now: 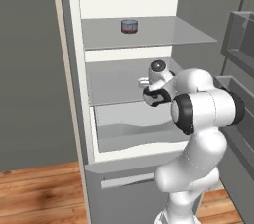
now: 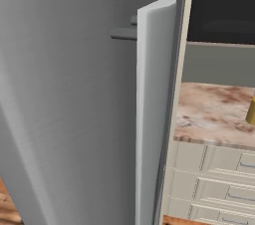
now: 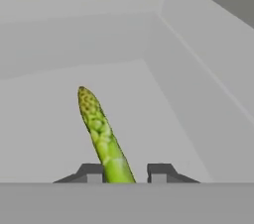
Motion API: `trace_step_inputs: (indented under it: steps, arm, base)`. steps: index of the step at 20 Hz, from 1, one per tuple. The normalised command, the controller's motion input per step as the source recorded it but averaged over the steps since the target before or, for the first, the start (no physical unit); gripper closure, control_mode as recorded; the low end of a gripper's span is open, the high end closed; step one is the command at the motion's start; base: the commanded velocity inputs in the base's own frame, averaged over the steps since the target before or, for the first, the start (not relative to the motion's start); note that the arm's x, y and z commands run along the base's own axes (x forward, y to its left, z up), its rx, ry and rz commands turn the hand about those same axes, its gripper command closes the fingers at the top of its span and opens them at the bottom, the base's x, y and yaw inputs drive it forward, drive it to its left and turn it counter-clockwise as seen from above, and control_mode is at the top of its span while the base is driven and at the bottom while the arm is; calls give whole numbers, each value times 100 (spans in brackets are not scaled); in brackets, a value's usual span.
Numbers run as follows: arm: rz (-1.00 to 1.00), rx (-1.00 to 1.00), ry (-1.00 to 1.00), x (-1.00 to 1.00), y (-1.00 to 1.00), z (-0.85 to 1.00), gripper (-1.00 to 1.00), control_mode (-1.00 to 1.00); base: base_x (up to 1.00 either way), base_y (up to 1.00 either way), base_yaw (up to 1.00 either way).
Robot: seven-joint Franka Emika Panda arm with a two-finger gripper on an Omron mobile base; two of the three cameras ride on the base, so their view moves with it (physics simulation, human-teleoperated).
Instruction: Move the can and asparagus from the second highest shelf to the top shelf to make space. Then, place the pitcher from the counter on the cleared second highest shelf.
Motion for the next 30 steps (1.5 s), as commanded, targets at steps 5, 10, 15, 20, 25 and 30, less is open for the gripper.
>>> trace_step_inputs:
  steps: [5, 10, 15, 20, 25, 30]
  arm:
    - [1, -1, 0, -79, 38, 31, 100, -100]
    - [1, -7, 0, -69, 38, 65, 100, -100]
    - [0, -5, 0, -74, 22, 93, 100, -100]
    - [0, -1, 0, -64, 12, 98, 100, -100]
    - [0, 0, -12, -47, 1, 72, 100, -100]
    - [-2, 0, -25, -27, 0, 55, 100, -100]
  base:
    - [0, 0, 0]
    - [0, 0, 0]
    - [0, 0, 0]
    - [0, 0, 0]
    - [0, 0, 0]
    - [0, 0, 0]
